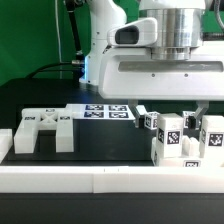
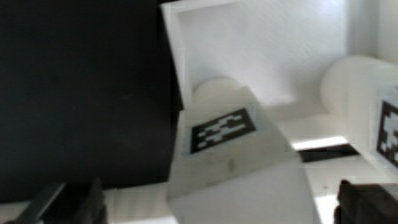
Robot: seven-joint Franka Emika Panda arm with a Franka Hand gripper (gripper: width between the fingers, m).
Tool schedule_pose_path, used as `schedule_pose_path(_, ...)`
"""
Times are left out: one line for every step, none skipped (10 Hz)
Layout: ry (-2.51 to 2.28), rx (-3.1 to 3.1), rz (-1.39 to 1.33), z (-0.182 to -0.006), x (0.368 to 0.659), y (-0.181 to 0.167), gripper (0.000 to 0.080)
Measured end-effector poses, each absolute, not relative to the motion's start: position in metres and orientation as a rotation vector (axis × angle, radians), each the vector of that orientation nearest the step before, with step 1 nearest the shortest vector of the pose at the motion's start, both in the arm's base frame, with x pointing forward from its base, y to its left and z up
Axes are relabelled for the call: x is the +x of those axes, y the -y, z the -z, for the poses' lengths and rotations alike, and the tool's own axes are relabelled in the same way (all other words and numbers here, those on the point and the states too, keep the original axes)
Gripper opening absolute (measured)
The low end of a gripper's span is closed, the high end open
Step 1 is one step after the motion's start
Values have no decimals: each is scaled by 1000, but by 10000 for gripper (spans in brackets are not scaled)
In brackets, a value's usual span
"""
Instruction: Assemble chair
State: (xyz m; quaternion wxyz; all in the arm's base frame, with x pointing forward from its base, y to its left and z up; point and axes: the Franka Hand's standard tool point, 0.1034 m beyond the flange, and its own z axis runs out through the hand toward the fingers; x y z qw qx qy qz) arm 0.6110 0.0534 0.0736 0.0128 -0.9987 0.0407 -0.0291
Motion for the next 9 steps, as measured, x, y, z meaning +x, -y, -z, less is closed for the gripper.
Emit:
schedule_pose_path(-41,-3117,92,-74,611,-53,649)
schedule_pose_path(10,-3119,95,-74,611,-53,649)
schedule_pose_path(100,-3123,95,-74,611,-53,649)
schedule_pose_path(95,-3123,94,-74,611,-52,521)
schedule_pose_path(87,-3123,94,-74,611,-52,383)
schedule_pose_path(36,-3123,93,-73,611,-52,289)
schedule_pose_path(36,-3124,93,-73,611,-52,289)
schedule_pose_path(-9,-3122,92,-73,611,-52,289)
schedule_pose_path(-171,-3114,90,-73,611,-53,289)
